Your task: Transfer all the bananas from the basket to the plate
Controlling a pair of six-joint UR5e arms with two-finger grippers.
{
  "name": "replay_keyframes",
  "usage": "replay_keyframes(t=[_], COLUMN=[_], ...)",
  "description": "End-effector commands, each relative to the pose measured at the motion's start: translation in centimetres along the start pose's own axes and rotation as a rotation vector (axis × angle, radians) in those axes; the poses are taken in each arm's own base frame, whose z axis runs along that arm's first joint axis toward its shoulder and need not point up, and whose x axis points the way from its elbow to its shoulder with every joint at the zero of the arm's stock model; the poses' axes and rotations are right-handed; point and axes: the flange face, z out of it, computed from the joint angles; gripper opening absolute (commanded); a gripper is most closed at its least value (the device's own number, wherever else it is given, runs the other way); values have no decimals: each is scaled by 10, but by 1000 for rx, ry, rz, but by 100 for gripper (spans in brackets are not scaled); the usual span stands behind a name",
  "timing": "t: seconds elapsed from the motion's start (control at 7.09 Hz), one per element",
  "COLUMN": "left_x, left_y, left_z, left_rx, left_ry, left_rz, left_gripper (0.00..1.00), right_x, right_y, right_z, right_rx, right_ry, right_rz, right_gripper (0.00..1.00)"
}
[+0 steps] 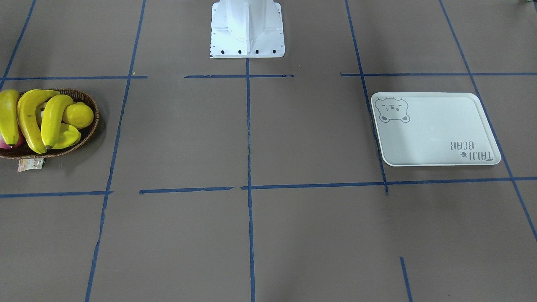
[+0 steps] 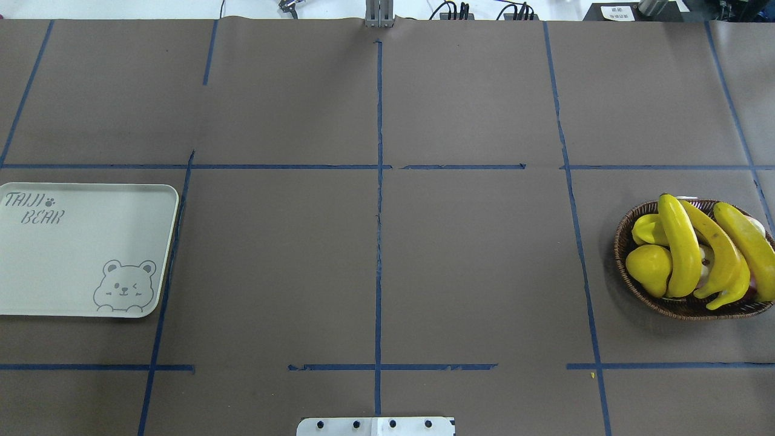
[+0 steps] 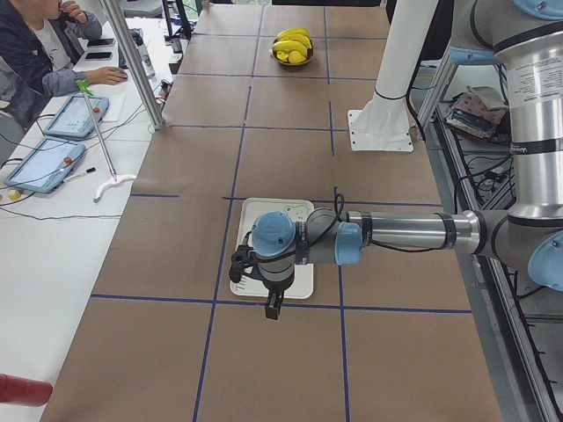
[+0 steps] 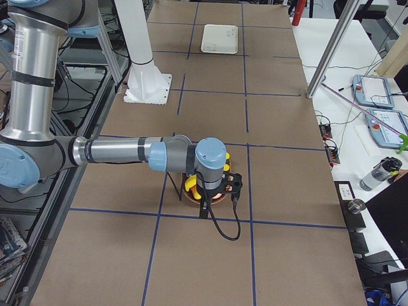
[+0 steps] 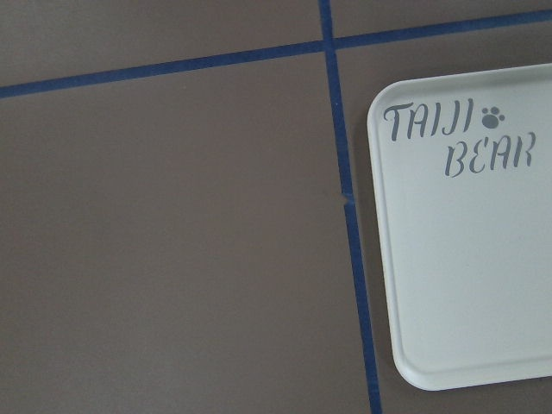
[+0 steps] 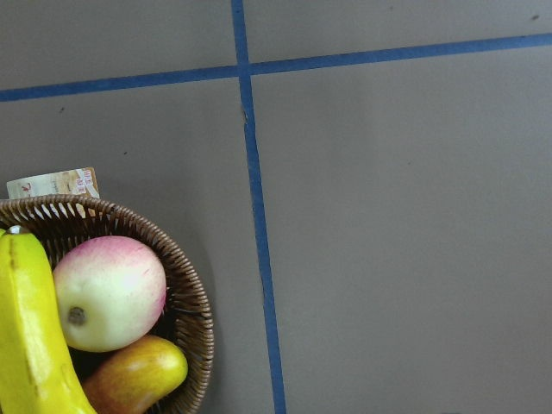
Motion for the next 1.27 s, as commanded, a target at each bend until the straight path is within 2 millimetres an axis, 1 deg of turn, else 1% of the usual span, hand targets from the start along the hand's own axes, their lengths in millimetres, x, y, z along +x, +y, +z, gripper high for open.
replay_keyframes(t=[0.0,0.14,0.28,0.42,0.56,0.71,0.85,0.99,1.13], left_x=[4,4,3,2,2,1,1,3,3], left_y=[0,0,0,1,1,1,1,0,0], left_z=[0,1,1,3,4,4,5,8,10], left_rx=[-1,-2,-4,-5,-7,-8,-9,-17,-21], left_ry=[0,2,2,4,4,6,9,12,13], left_rz=[7,7,6,4,4,3,2,6,6], left_gripper=[99,99,99,99,99,99,99,99,99], right_x=[0,-17,-53,-111,-154,-209,-255,-272,-293], right_y=[0,-3,-12,-24,-22,-15,-8,-7,2], right_z=[1,2,2,-1,-4,-8,12,26,50], right_rx=[-1,-7,-12,-9,-8,-2,10,52,45], right_ry=[-5,-25,-29,-30,-38,-43,-1,7,2], right_rz=[-3,-51,-136,-239,-211,-180,-220,-208,-174], right_gripper=[100,100,100,100,100,100,100,100,100])
